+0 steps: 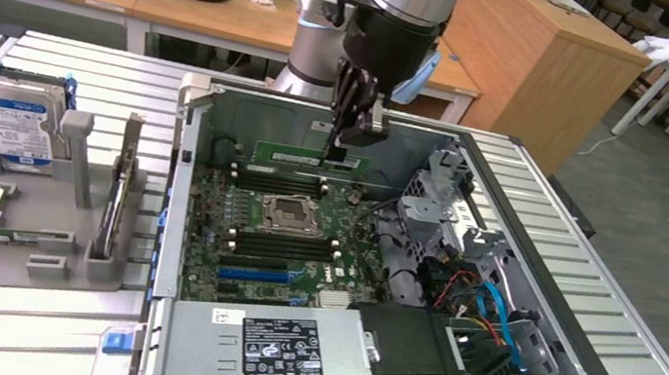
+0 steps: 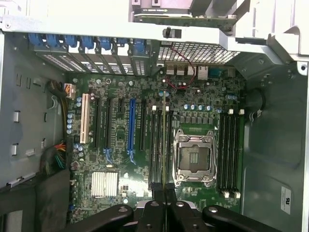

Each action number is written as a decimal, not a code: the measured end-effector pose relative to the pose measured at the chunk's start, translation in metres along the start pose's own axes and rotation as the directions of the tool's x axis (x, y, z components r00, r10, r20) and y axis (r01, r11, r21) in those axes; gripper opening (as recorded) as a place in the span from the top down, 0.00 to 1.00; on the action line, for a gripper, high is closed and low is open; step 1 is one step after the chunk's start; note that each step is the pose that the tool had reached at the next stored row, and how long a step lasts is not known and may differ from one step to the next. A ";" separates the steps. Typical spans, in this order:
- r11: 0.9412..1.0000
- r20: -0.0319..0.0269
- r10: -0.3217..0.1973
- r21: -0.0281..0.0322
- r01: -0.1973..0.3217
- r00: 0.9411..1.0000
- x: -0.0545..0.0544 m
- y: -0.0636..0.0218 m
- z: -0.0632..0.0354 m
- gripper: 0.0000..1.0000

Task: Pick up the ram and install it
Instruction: 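Pick up the ram and move it above insertion slot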

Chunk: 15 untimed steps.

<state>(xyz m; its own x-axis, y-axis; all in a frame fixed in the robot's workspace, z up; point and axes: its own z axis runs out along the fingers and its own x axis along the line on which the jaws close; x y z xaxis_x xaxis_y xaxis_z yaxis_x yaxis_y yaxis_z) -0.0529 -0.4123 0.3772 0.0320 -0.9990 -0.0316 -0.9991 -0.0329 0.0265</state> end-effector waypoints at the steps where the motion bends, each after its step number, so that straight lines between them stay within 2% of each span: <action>1: 1.000 0.000 0.000 0.000 0.000 1.000 0.000 -0.0004 0.0000 0.88; 9: 1.000 0.000 0.000 0.000 0.000 1.000 0.000 -0.0112 -0.0003 0.88; 15: 1.000 0.000 0.000 0.000 0.000 1.000 0.000 -0.0124 -0.0003 0.88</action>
<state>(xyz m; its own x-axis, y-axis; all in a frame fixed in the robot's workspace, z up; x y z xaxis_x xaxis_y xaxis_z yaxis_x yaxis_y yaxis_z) -0.0405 -0.4123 0.3771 0.0320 -0.9990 -0.0317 -0.9991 -0.0328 0.0264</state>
